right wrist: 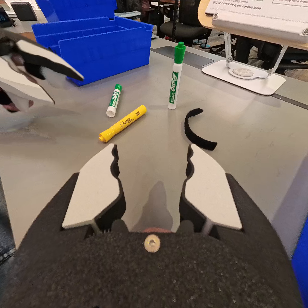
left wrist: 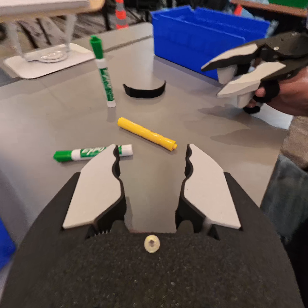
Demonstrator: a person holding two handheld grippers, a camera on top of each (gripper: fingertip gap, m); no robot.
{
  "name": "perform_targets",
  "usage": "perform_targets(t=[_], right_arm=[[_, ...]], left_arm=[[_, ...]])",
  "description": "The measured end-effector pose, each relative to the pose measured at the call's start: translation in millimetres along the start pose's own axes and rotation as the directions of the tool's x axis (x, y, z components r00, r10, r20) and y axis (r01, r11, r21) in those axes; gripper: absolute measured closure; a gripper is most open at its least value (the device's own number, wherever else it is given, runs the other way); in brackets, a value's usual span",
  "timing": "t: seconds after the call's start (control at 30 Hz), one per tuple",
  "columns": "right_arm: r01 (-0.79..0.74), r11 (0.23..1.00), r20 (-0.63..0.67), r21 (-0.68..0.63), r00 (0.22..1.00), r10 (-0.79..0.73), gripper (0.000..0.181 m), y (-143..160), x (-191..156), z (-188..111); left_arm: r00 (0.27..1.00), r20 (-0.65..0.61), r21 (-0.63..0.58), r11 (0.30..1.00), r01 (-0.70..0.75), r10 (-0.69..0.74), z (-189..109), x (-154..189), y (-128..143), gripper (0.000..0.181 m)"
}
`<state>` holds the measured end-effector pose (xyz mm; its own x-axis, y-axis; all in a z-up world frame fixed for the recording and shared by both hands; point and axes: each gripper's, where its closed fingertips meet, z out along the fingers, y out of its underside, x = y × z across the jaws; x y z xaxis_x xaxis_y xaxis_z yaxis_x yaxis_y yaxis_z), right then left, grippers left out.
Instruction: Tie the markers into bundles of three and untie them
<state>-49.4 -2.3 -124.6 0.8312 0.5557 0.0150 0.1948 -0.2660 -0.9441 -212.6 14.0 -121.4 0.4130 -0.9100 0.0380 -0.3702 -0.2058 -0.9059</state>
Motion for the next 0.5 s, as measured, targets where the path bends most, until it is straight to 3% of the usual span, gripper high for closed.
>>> perform_targets(t=[0.07,0.13,0.2,0.33,0.5], right_arm=[[0.011,1.0,0.005,-0.002,1.0,-0.011,0.103,0.0,-1.7,0.5],[0.037,0.999,0.005,-0.012,0.999,-0.037,0.103,-0.1,-2.0,1.4],[0.048,0.999,0.001,-0.01,0.999,-0.048,0.104,-1.8,-1.6,1.6],[0.039,0.999,0.012,-0.012,0.999,-0.039,0.104,0.1,-2.4,1.2],[0.023,1.0,0.012,-0.003,1.0,-0.023,0.105,0.2,0.7,-3.1]], left_arm=[[0.988,-0.105,-0.171,0.977,-0.131,0.114,17.5,7.8,-0.4,0.092],[0.943,-0.136,-0.326,0.885,-0.331,0.303,38.0,-1.6,5.5,0.088],[0.91,-0.205,-0.427,0.804,-0.414,0.36,57.7,-7.9,13.6,0.079],[0.891,-0.293,-0.512,0.73,-0.452,0.346,82.9,-14.0,25.3,0.07],[0.884,-0.302,-0.522,0.714,-0.467,0.357,95.9,-15.1,29.0,0.062]])
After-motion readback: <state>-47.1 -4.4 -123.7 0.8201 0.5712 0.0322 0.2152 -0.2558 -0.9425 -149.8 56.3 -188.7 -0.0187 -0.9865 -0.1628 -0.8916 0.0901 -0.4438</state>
